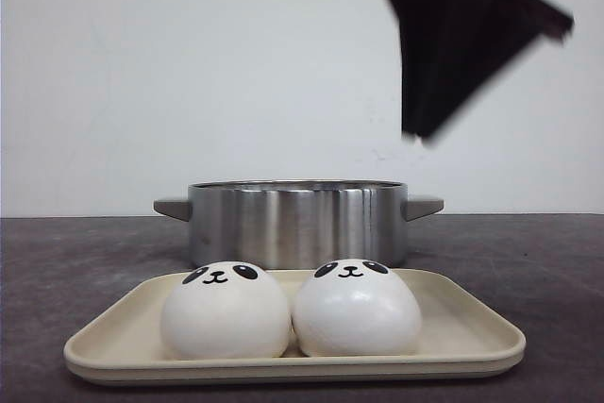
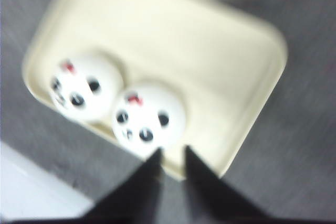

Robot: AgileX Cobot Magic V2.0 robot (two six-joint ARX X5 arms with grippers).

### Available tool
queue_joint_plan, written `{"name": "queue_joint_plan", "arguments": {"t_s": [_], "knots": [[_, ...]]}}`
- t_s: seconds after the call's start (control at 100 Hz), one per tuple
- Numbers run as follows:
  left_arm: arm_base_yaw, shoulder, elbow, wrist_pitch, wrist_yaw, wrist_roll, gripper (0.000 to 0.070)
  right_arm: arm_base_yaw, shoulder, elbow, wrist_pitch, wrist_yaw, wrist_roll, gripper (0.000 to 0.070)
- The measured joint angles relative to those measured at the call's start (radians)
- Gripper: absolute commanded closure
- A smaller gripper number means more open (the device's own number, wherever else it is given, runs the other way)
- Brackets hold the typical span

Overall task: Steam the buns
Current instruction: 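Lower the right gripper onto the front panda bun nearest the right gripper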

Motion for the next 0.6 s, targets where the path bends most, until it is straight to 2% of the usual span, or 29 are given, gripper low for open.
{"name": "queue_joint_plan", "arguments": {"t_s": [0.04,0.28,0.6], "knots": [[-0.008,-0.034,0.0,-0.006,0.0,0.003,0.0184,0.004,0.019,0.0,0.006,-0.016,0.008,0.0184],[-0.037,-0.151,0.0,-0.03,0.0,0.008,0.0184,0.032,0.093,0.001,0.02,-0.057,0.031,0.0188],[-0.037,-0.169,0.0,-0.1,0.0,0.018,0.0184,0.073,0.166,0.002,0.051,-0.089,0.042,0.0189]]}}
